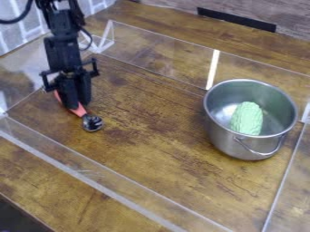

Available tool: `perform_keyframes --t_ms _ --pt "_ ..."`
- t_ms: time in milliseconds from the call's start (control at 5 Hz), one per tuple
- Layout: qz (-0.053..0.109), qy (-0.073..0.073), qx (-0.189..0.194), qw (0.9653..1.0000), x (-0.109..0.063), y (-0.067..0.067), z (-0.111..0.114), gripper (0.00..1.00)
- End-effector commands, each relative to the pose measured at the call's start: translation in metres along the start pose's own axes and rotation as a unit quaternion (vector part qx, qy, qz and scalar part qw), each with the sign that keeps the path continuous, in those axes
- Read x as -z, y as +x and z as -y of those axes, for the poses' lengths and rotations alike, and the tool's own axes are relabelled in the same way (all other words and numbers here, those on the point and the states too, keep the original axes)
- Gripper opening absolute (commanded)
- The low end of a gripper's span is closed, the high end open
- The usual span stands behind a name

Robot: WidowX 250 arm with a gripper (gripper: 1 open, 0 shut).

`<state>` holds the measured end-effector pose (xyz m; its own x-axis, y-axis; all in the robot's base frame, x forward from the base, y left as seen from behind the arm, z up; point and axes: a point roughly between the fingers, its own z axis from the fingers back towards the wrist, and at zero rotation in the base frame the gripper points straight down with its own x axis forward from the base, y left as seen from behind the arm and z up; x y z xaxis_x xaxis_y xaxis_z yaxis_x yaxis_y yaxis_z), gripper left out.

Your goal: Move the orange spoon to the right

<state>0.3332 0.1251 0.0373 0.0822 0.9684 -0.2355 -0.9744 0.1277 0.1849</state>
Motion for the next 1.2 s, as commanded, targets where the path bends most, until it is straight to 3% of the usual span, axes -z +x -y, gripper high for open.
perform_keyframes --t_ms 0,200,400,600,1000 --pt "0.035 -0.032 0.063 0.9969 -0.054 -0.016 0.009 0.0" --pt "0.054 -0.034 0.127 0.9898 -0.082 -0.035 0.013 0.0" --pt "0.055 -0.03 0.178 0.982 -0.084 -0.054 0.018 0.0" --pt "0.054 -0.029 0.173 0.9829 -0.069 -0.052 0.014 1.0" --pt "0.05 -0.033 0.16 0.9853 -0.039 -0.043 0.012 1.0"
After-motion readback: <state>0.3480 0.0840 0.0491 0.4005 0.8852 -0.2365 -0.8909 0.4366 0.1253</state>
